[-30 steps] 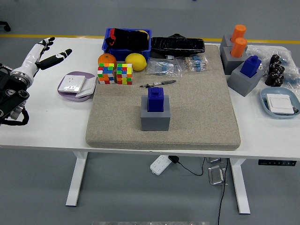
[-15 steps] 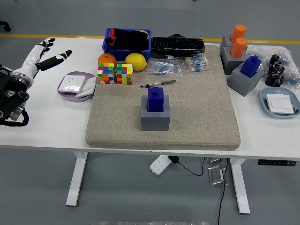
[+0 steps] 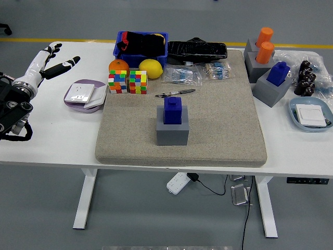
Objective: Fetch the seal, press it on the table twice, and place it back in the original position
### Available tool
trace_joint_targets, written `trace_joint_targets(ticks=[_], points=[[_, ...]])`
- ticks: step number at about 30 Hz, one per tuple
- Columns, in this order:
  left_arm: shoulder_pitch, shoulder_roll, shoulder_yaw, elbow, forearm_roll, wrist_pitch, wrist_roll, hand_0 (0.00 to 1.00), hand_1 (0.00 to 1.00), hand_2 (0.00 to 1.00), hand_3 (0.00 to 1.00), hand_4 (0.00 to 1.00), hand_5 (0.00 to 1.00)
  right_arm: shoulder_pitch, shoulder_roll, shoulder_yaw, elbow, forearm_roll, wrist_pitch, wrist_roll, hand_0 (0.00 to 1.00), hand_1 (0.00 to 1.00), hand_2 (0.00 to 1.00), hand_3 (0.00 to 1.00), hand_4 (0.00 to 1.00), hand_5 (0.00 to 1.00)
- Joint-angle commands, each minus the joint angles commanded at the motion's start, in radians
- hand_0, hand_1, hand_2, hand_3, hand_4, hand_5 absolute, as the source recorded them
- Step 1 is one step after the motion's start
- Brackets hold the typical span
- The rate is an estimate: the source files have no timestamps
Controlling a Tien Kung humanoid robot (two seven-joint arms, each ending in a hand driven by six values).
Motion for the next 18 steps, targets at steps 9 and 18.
trace_joint_targets(ticks=[9, 18], points=[[0.004, 0.0, 0.004, 0.006, -0.004, 0.0, 0.001, 0.998, 0.998, 0.986, 0.98, 0.857, 0.641, -0.001, 0.001, -0.004, 0.001, 0.009, 0.01, -0.003, 0.803, 0.706, 0.687, 0.637, 0.771, 0.533], [0.001, 0.003, 0.013, -0.004, 0.001, 0.0, 0.002, 0.998, 0.998, 0.986, 0.979, 0.857, 0.641, -0.016, 0.007, -0.001, -0.004, 0.038, 0.031, -0.016, 0.803, 0.705, 0.686, 0.636, 0.77, 0.535]])
